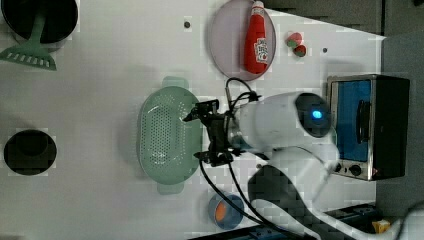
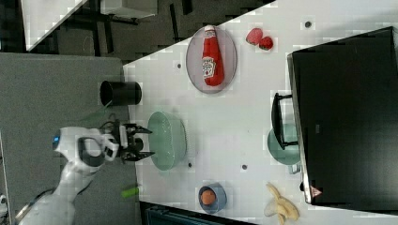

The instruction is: Drag strainer left to right.

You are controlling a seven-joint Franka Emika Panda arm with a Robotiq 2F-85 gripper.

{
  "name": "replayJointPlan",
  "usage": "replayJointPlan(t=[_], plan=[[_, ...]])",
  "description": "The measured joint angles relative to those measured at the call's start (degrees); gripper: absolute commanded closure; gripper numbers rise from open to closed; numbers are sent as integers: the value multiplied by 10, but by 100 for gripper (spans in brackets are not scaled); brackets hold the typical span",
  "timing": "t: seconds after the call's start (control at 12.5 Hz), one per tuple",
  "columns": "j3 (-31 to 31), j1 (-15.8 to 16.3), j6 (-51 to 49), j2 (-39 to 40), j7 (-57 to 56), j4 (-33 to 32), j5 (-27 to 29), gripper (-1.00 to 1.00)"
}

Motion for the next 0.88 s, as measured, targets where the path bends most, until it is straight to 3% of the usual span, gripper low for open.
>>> replayJointPlan(t=[0.16,0.32,0.88], plan=[[1,0,59,45,40,-10,-2,-100],[-15,5,127,88,49,-10,-41,-100],[-61,-14,191,97,63,-67,-79,-100]])
